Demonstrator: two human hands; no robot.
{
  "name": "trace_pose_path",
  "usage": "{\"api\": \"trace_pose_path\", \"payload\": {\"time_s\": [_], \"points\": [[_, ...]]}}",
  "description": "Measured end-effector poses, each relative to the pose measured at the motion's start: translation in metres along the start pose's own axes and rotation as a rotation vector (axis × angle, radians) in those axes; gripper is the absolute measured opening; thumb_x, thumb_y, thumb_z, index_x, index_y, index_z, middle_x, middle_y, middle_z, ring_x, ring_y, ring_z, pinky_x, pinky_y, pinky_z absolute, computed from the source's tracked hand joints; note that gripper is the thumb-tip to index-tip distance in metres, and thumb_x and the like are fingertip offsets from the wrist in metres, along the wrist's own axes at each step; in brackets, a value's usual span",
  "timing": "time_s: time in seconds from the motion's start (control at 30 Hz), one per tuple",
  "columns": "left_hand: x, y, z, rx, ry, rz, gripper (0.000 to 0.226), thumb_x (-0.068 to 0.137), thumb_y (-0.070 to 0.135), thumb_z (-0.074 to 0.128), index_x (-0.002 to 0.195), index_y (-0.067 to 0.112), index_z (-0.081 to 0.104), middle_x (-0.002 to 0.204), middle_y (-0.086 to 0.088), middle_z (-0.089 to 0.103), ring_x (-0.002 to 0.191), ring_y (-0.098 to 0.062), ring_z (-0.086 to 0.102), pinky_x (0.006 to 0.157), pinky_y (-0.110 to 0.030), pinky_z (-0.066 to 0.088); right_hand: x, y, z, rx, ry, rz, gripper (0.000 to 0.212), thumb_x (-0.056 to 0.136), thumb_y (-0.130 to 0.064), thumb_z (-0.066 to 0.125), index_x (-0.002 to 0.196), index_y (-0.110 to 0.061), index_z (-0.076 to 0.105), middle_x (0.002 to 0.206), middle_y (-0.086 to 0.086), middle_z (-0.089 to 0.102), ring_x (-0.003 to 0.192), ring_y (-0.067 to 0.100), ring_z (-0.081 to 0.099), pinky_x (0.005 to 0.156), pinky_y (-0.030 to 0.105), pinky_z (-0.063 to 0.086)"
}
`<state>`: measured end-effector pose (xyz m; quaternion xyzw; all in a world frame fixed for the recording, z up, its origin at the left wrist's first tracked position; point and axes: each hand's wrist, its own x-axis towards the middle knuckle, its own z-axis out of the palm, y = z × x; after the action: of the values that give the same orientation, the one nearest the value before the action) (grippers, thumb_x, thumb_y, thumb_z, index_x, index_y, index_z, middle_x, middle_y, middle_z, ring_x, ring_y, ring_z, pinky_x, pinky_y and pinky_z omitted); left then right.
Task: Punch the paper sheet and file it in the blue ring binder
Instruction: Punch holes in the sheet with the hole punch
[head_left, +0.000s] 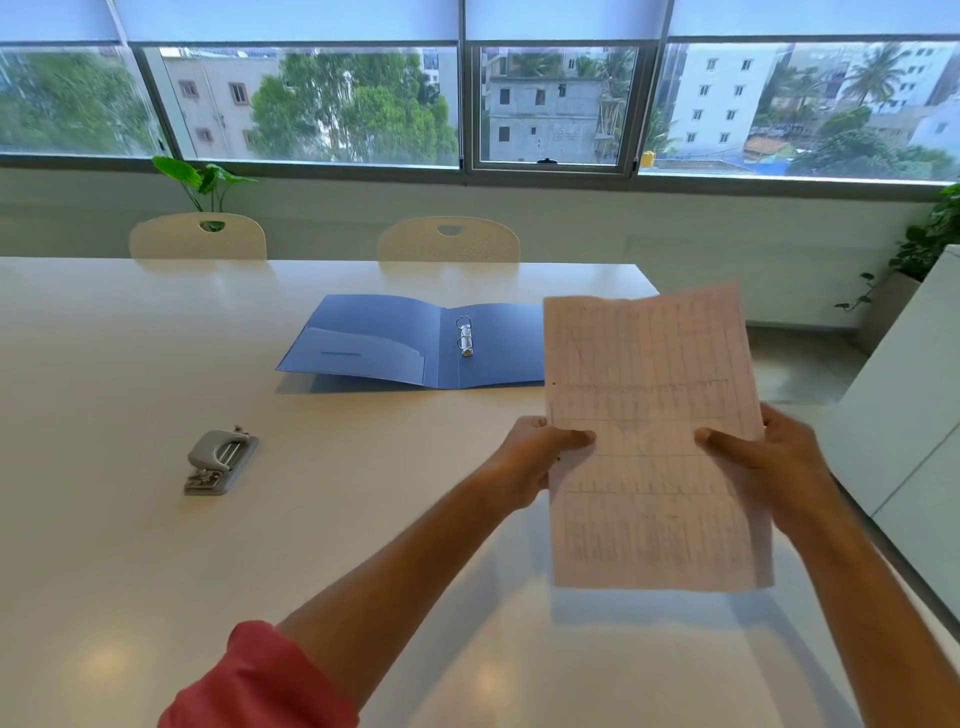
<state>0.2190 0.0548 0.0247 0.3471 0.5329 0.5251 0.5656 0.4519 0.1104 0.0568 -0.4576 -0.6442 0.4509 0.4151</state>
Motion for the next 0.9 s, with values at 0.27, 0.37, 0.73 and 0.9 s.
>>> {"api": "trace_pose_path", "payload": {"time_s": [0.27, 0.37, 0.73, 0.9], "points": [[0.016, -0.022, 0.030, 0.021, -0.015, -0.217, 0.019, 0.086, 0.002, 0.062, 0.104, -0.003, 0.063, 0.094, -0.014, 0.071, 0.081, -0.026, 0.071, 0.076, -0.035, 0.060, 0.009, 0.019, -0.053, -0.005, -0.128, 0.386, 0.098, 0.013, -0.033, 0.096, 0.103, -0.007, 0.066, 0.085, 0.016, 0.076, 0.071, 0.033, 0.074, 0.054, 0.038, 0.059], [0.022, -0.029, 0.042, 0.071, -0.009, -0.243, 0.014, 0.086, 0.002, 0.063, 0.100, -0.003, 0.061, 0.091, -0.012, 0.070, 0.078, -0.023, 0.070, 0.068, -0.029, 0.059, 0.011, 0.030, -0.062, -0.036, -0.117, 0.463, 0.112, -0.002, -0.036, 0.094, 0.102, -0.004, 0.065, 0.083, 0.019, 0.075, 0.068, 0.035, 0.073, 0.052, 0.038, 0.058], [0.035, -0.046, 0.061, 0.251, 0.050, -0.282, 0.027, 0.083, 0.002, 0.066, 0.106, -0.011, 0.058, 0.090, -0.025, 0.071, 0.055, -0.026, 0.068, 0.047, -0.027, 0.055, 0.007, 0.048, -0.064, -0.074, -0.098, 0.556, 0.038, 0.075, 0.019, 0.064, 0.112, 0.012, 0.058, 0.058, 0.010, 0.072, 0.048, 0.021, 0.069, 0.039, 0.024, 0.052], [0.036, -0.047, 0.054, 0.311, 0.065, -0.273, 0.031, 0.084, 0.018, 0.071, 0.100, -0.008, 0.063, 0.086, -0.023, 0.072, 0.051, -0.021, 0.066, 0.052, -0.027, 0.058, 0.005, 0.050, -0.064, -0.144, -0.053, 0.535, 0.028, 0.077, 0.017, 0.064, 0.104, 0.010, 0.059, 0.068, 0.015, 0.069, 0.041, 0.016, 0.066, 0.037, 0.020, 0.049]]}}
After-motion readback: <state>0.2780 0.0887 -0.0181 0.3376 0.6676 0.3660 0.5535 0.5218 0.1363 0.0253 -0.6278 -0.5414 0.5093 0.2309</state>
